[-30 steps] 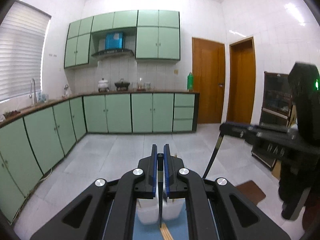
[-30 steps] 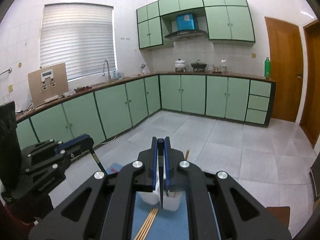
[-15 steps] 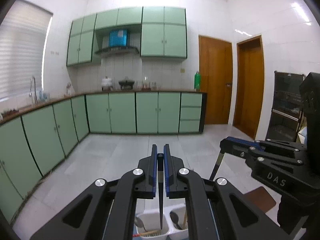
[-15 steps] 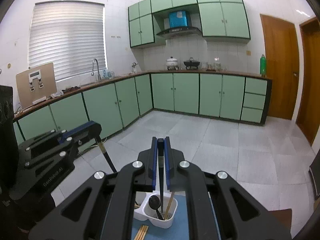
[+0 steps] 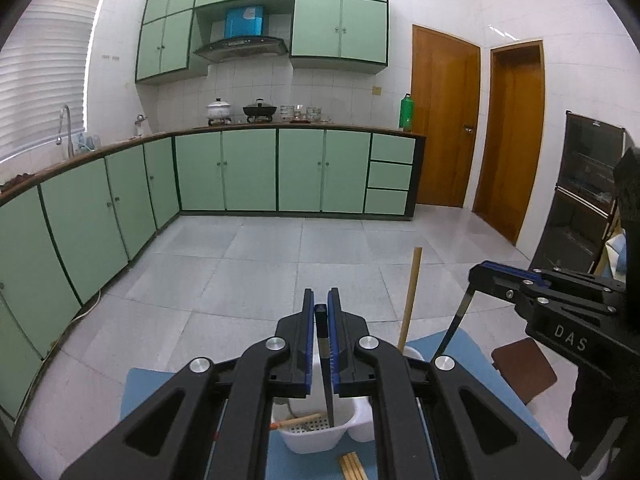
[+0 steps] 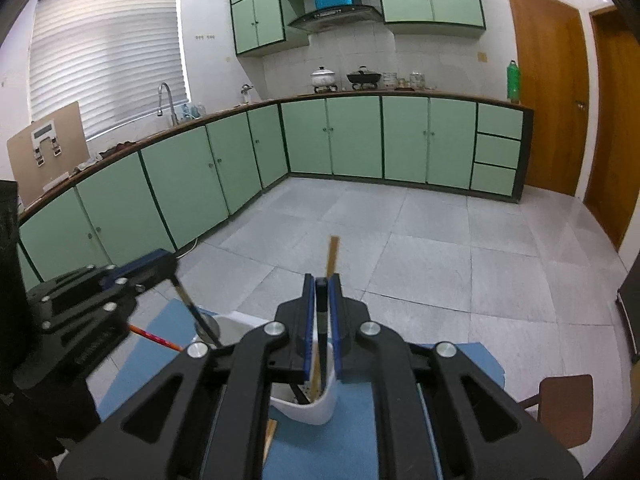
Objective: Organize utensils
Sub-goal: 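Open both tools to release the black chopsticks in the holder, then withdraw both open tools back over the remaining chopsticks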
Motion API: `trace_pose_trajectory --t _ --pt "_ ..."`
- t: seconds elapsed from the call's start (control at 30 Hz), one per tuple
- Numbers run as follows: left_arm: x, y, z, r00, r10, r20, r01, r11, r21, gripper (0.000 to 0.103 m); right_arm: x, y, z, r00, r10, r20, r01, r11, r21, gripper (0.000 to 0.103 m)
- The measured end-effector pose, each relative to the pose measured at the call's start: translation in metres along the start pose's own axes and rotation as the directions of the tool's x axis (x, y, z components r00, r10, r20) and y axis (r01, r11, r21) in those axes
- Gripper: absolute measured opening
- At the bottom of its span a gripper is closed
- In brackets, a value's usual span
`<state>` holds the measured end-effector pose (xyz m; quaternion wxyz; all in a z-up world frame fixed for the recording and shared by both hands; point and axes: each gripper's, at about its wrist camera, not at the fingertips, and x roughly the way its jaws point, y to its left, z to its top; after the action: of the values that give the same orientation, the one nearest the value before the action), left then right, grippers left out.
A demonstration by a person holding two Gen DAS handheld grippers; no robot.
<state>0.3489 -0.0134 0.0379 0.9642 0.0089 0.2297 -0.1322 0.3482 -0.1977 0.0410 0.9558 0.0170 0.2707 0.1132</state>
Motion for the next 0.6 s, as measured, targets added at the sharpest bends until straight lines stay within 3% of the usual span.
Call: trace_pose_trajectory --t 0.07,0.27,0.43,0.6 --pt "-0.007 0.003 0.002 1.0 0.0 0.006 0.0 1.0 -0.011 0.014 -0.011 -0.007 -0.001 1.0 -0.015 0.022 0.015 1.0 0.023 0.038" --pt "-0.053 0.006 -0.005 0.998 0.028 0.063 -0.027 0.999 -0.024 0.047 -0.049 -0.02 -0.019 0.997 -0.023 0.067 0.02 0.999 0.041 0.048" --pt "-0.081 0.007 -0.029 0.998 0.025 0.051 -0.023 0.999 -0.04 0.054 -0.079 -0.015 -0.056 0.997 -0.009 0.071 0.007 1.0 0.029 0.06" --pt "-0.103 0.002 -0.077 1.0 0.024 0.008 -0.023 0.998 -0.063 0.06 -0.099 -0.003 -0.112 0.999 0.005 0.034 -0.006 1.0 0.031 0.071"
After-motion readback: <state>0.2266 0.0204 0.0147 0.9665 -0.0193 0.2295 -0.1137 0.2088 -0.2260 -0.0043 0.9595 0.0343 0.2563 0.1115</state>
